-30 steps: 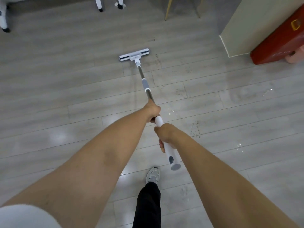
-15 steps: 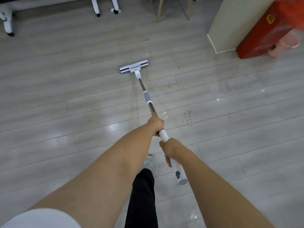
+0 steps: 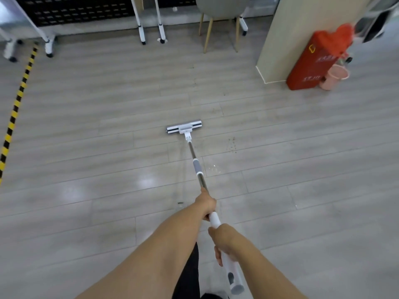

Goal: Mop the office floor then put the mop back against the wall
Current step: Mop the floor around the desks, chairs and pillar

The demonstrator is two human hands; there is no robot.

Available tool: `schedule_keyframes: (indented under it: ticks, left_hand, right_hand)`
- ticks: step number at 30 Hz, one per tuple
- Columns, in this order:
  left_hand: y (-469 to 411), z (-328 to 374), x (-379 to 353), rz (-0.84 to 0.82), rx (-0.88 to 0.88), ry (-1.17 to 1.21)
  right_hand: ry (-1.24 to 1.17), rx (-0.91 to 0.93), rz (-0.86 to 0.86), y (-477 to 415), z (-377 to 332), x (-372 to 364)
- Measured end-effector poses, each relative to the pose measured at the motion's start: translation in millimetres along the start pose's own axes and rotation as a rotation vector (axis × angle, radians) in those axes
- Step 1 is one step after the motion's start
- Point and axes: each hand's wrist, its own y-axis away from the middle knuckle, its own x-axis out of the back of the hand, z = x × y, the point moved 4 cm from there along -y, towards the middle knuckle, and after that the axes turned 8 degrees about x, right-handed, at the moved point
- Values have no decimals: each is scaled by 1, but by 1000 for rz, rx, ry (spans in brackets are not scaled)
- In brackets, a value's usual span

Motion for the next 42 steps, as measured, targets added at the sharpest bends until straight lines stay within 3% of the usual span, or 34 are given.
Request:
schedule_keyframes:
  ticks: [9, 13, 25, 35, 42]
  left_hand:
    - [4, -2, 9, -47, 1, 141]
    - [-16, 30, 30, -72, -15, 272]
    - [-100, 131, 124, -28, -36, 223]
    - [-104, 107, 61, -2, -29, 204]
    - [-47, 16, -15, -7, -8, 180]
  right_hand:
    - [-90, 50, 39, -2, -6, -4]
    - [-76, 70, 42, -23, -43, 16]
    - [-212, 51, 12, -98, -171, 49]
    - [-56, 79, 61, -110, -106, 58]
    - [14, 56, 48, -67, 6, 14]
